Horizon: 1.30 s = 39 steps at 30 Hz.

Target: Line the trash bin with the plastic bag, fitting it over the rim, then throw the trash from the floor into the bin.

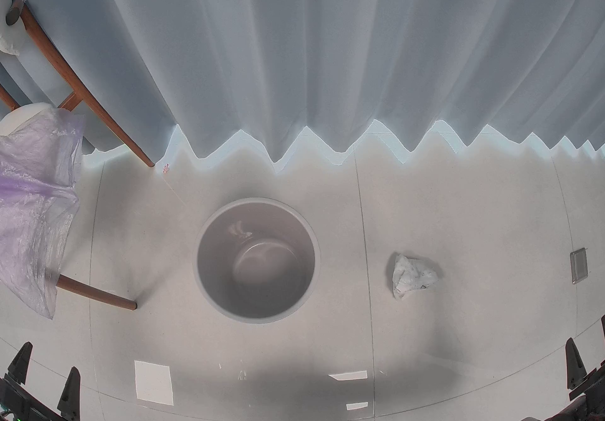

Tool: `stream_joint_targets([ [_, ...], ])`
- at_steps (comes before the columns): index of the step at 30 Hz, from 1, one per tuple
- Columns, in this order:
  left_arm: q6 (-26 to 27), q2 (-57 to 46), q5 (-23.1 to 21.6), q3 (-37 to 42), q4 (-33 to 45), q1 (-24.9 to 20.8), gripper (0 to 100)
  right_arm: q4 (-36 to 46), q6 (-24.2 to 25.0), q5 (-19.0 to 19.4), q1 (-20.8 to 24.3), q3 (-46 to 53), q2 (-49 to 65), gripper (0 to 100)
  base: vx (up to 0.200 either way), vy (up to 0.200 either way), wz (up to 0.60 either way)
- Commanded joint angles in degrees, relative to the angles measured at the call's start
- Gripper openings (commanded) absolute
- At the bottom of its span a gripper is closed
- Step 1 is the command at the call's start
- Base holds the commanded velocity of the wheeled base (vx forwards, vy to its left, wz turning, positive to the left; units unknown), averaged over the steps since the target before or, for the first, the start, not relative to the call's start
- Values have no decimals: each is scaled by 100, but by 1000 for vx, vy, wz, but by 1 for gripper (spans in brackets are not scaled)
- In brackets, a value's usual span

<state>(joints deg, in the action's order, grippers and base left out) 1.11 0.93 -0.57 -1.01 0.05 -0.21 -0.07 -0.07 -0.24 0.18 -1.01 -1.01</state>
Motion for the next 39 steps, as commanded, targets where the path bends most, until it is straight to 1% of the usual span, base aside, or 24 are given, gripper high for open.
stream_joint_targets([
  [1, 12, -93, -13, 101, -5, 3, 100, -1, -1, -2, -1, 101, 101, 100, 0, 0, 0],
  [10, 74, -84, -110, 92, 48, -23, 100, -1, -1, -2, -1, 101, 101, 100, 0, 0, 0],
  [15, -41, -93, -31, 92, 39, 3, 100, -1, -1, -2, -1, 101, 101, 100, 0, 0, 0],
  [23, 3, -93, 31, 101, -93, 12, 100, -1, -1, -2, -1, 101, 101, 100, 0, 0, 0],
  [24, 3, -93, 13, 101, -137, 12, 100, -1, -1, -2, -1, 101, 101, 100, 0, 0, 0],
  [26, 21, -93, -13, 101, -734, 21, 100, -1, 7, -2, -1, 101, 101, 100, 0, 0, 0],
  [27, 162, -93, 5, 101, -1288, 21, 100, -1, -1, -2, -1, 101, 101, 100, 0, 0, 0],
  [28, 162, -93, 5, 101, -1288, 21, 100, -1, -1, -2, -1, 101, 101, 100, 0, 0, 0],
  [29, 381, -93, 128, 101, -796, 21, 100, -1, -1, -2, -1, 101, 101, 100, 0, 0, 0],
  [30, 460, -93, 224, 101, -717, 21, 100, -1, -1, -2, -1, 101, 101, 100, 0, 0, 0],
  [32, 619, -93, 453, 101, -866, 21, 100, -1, -1, -2, -1, 101, 101, 100, 0, 0, 0],
  [33, 715, -93, 497, 101, -910, 21, 100, -1, -1, -2, -1, 101, 101, 100, 0, 0, 0],
  [35, 873, -93, 497, 101, -928, 21, 100, -1, -1, -2, -1, 101, 101, 100, 0, 0, 0],
  [37, 917, -93, 488, 101, -937, 21, 100, -1, -1, -2, -1, 101, 101, 100, 0, 0, 0],
  [39, 1005, -66, 479, -119, -884, 21, 100, -1, -1, -2, -1, 101, 101, 100, 0, 0, 0],
])
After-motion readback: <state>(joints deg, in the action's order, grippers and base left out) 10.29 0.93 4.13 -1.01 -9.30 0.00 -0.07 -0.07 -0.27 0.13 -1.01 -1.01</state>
